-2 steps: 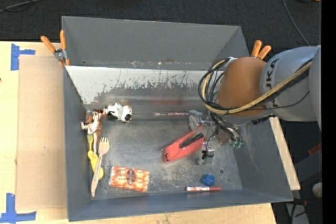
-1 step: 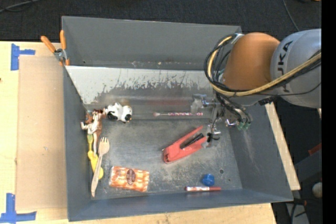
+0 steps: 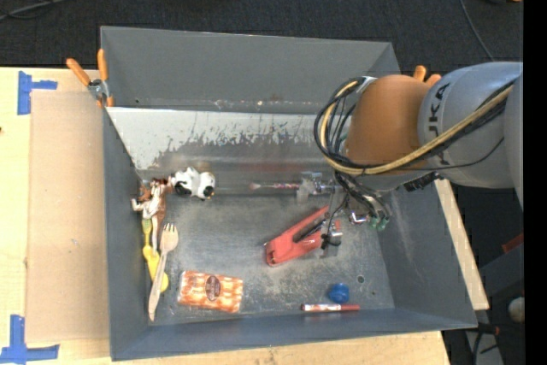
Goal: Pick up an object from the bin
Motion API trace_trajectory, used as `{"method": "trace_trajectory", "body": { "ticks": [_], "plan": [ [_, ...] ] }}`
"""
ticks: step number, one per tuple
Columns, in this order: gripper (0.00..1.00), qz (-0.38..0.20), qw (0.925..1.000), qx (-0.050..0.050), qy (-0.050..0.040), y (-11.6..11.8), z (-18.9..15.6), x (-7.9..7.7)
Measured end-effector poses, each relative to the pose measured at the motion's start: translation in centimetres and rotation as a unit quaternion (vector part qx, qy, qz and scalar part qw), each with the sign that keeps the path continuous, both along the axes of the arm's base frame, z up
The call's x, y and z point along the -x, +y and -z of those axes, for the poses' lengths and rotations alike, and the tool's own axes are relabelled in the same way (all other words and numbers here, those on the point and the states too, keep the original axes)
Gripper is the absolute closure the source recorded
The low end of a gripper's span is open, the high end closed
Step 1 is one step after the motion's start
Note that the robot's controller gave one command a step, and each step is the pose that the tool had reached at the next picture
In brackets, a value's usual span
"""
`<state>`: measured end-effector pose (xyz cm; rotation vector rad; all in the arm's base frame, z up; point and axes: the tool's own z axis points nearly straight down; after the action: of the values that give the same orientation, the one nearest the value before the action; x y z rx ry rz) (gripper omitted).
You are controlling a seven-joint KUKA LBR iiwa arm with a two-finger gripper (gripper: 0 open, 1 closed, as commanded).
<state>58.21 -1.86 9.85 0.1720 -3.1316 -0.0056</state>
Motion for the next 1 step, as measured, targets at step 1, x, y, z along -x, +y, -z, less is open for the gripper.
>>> {"method": "trace_trajectory", "body": {
  "ticks": [1],
  "plan": [
    [0.00,-0.066,0.9978,0.003,-0.0092,-0.73,2.65,0.57]
  ]
}}
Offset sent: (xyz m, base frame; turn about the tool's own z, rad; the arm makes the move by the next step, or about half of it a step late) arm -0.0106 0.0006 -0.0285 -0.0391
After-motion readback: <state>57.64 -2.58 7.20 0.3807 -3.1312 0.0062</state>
